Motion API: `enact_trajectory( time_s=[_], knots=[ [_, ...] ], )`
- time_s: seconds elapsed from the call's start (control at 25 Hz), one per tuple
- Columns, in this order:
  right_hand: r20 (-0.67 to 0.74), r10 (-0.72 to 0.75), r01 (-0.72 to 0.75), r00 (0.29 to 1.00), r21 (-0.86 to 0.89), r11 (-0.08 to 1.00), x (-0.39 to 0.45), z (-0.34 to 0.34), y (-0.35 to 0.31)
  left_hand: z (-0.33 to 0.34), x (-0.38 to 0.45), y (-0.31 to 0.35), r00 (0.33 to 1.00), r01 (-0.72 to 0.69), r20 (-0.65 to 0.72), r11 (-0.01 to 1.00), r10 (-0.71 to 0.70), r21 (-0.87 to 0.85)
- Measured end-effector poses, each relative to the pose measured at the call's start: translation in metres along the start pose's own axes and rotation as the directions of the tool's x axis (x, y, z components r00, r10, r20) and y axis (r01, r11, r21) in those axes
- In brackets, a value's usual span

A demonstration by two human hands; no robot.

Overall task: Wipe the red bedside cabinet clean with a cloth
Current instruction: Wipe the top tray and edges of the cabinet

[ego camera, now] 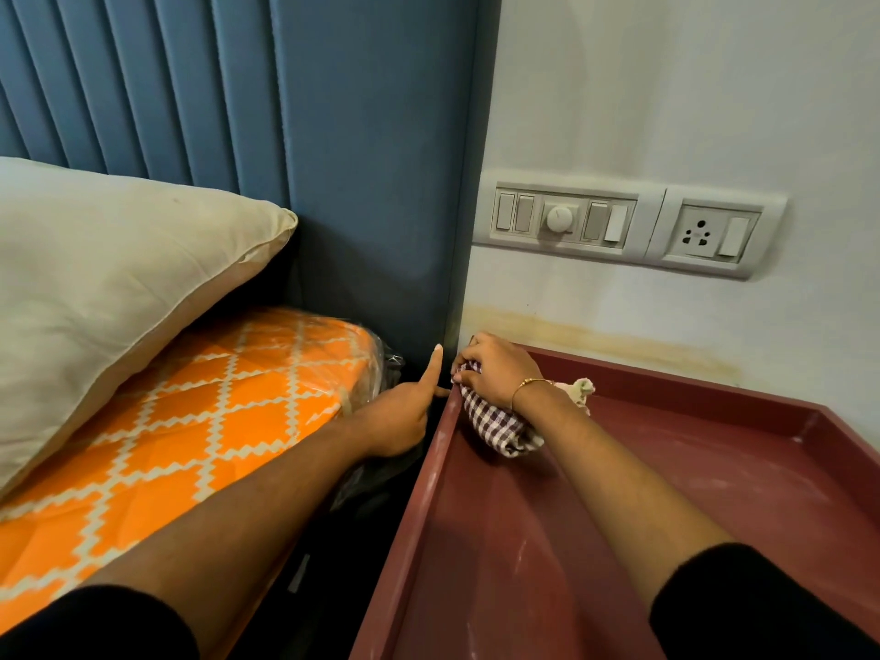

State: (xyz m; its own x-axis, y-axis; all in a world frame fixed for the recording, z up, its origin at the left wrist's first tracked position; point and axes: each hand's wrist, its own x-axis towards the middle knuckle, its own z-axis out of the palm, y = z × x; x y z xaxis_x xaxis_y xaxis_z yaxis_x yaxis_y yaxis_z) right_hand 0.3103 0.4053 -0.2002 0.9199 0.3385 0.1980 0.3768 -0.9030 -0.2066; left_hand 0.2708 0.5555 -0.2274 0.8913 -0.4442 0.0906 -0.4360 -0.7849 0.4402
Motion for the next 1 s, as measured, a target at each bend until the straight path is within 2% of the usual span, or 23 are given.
enact_trajectory(
  time_s=[0.24, 0.4, 0.6, 0.8, 1.0],
  knots=[
    [0.017, -0.077, 0.074, 0.997, 0.136, 0.988, -0.027, 0.002, -0.006, -0.002, -0.002, -0.002, 1.0, 0.017, 0.003, 0.999, -0.017, -0.036],
    [-0.019, 0.087, -0.088, 0.996, -0.043, 0.995, -0.008, -0.005, -0.017, -0.003, -0.003, 0.002, 1.0, 0.028, -0.004, 0.994, -0.028, -0.101],
    [0.049, -0.035, 0.035, 0.998, -0.016, 0.999, -0.036, -0.001, -0.021, -0.003, -0.003, 0.003, 0.997, 0.068, -0.027, 0.995, -0.07, -0.072],
    [-0.028, 0.072, -0.074, 0.997, -0.074, 0.995, -0.023, -0.003, -0.026, -0.007, -0.007, 0.007, 0.997, 0.077, -0.002, 0.997, -0.077, -0.018],
    [0.034, -0.052, 0.051, 0.998, 0.044, 0.998, -0.057, 0.001, -0.03, -0.011, -0.009, 0.006, 0.996, 0.076, 0.041, 0.996, -0.078, 0.048]
  ],
)
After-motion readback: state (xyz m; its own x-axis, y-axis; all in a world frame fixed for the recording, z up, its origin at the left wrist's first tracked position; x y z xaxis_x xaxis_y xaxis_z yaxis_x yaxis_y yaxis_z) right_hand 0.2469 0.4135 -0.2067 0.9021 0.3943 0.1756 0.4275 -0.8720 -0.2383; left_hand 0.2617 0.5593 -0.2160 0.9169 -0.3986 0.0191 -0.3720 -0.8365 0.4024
